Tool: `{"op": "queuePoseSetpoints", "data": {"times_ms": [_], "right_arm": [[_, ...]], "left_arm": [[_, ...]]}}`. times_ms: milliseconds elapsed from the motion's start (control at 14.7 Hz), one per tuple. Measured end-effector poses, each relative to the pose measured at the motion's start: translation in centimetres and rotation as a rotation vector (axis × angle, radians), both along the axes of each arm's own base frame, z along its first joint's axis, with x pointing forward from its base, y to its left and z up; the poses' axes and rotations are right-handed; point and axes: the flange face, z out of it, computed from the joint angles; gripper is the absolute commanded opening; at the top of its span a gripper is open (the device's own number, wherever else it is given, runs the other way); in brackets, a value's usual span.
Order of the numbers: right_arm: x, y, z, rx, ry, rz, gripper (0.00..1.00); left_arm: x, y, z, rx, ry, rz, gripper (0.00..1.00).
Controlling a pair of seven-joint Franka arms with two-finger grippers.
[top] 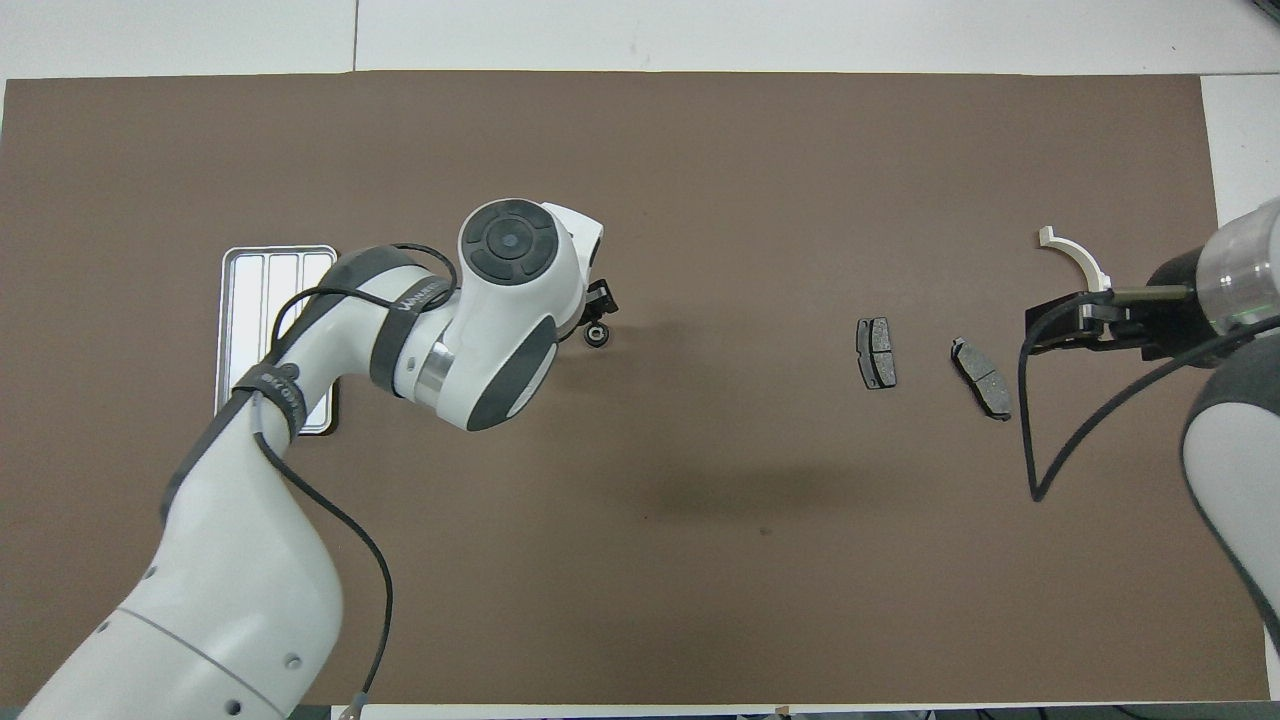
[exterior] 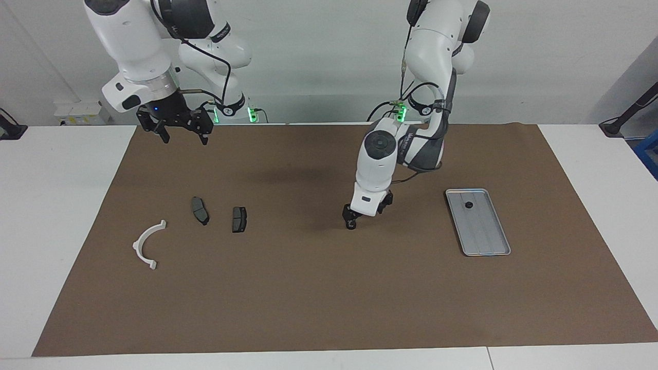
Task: Place bearing gear from tray to pile
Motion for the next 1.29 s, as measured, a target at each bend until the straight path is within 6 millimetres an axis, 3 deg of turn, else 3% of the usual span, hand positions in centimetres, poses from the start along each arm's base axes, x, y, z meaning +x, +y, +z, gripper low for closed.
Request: {"op": "queuePoseSetpoints", "data": {"times_ms": [204, 339, 475, 611, 746, 950, 1289], "right_arm": [[-0.1, 4.8, -2.2, -0.001, -0.016, -0.048, 1.00], [0.2, 8.7, -4.1, 0.000, -0.028, -0.107, 1.00], [0.6, 13.2, -6.7, 0.004, -0.036, -0.154, 1.00], [1.0, 17.6, -9.8, 0.006, -0.036, -0.185, 1.00], [1.8, 21.5, -12.2, 0.003, -0.028, -0.192, 1.00], [3.3, 26.2, -14.4, 0.004, -0.022, -0.187, 1.00], [4.2, 32.0, -19.1, -0.040, -0.014, -0.220, 1.00]], "left_arm": [[-0.2, 12.6, 3.4, 0.012, 0.015, -0.120, 1.00], [-0.8, 19.9, 4.2, 0.013, 0.026, -0.183, 1.00], [-1.2, 25.2, 3.6, 0.007, 0.017, -0.228, 1.00], [-1.2, 29.6, 2.1, 0.002, -0.007, -0.263, 0.86], [-1.4, 31.9, 1.0, 0.001, -0.022, -0.273, 0.79], [-1.5, 33.1, -0.8, -0.002, -0.023, -0.259, 0.75], [-1.5, 33.4, -2.6, -0.008, -0.027, -0.213, 0.59]]}}
